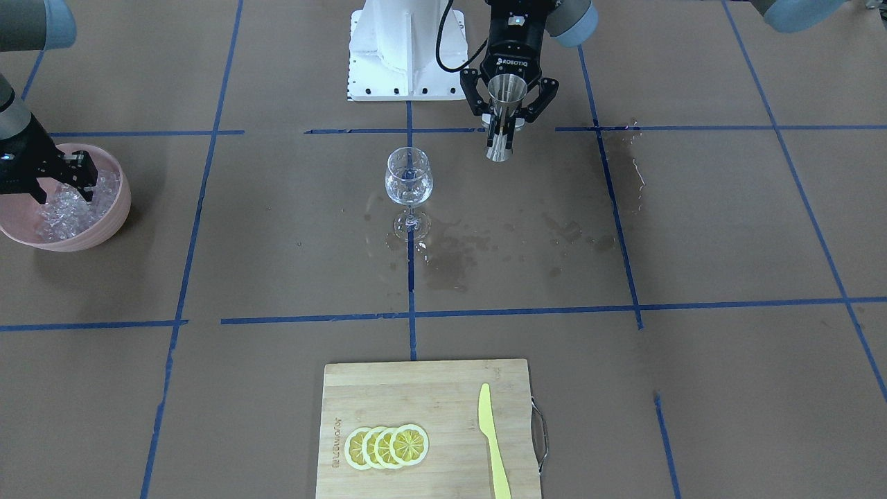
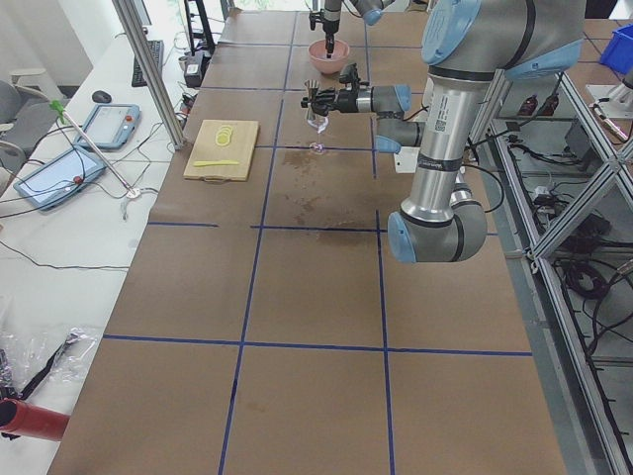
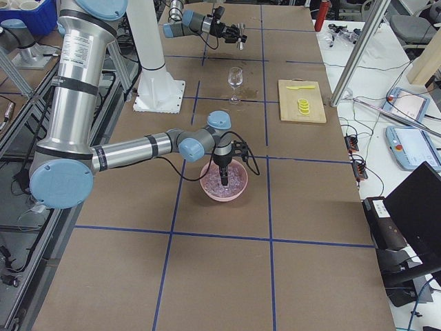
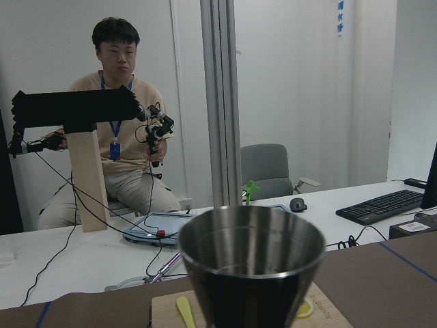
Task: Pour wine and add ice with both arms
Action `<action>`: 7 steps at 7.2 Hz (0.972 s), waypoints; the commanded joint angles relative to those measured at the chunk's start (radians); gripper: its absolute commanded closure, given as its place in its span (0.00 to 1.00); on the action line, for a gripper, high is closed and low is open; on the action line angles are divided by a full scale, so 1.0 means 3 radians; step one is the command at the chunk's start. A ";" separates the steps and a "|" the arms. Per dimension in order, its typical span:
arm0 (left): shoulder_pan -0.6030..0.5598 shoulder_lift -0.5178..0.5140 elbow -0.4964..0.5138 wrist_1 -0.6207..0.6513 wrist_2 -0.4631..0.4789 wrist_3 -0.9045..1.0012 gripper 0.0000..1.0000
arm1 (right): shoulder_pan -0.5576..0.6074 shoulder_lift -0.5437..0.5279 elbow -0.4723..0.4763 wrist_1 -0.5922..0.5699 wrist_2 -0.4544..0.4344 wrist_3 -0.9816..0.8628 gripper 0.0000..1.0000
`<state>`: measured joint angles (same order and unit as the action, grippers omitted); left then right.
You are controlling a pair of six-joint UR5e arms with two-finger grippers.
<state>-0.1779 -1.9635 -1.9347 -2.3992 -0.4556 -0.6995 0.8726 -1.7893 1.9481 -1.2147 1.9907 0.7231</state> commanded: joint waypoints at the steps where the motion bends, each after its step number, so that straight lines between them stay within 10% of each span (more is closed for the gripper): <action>1: 0.0000 0.0000 -0.0009 0.0000 -0.0005 0.0000 1.00 | 0.0001 0.0002 -0.0046 -0.0001 0.0017 -0.0022 0.34; 7: 0.0000 0.0000 -0.0009 0.0000 -0.0005 0.0000 1.00 | 0.0026 0.0002 0.0000 -0.0001 0.0185 -0.0139 1.00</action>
<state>-0.1779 -1.9635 -1.9374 -2.3991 -0.4571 -0.6995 0.8756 -1.7873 1.9400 -1.2137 2.0292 0.7022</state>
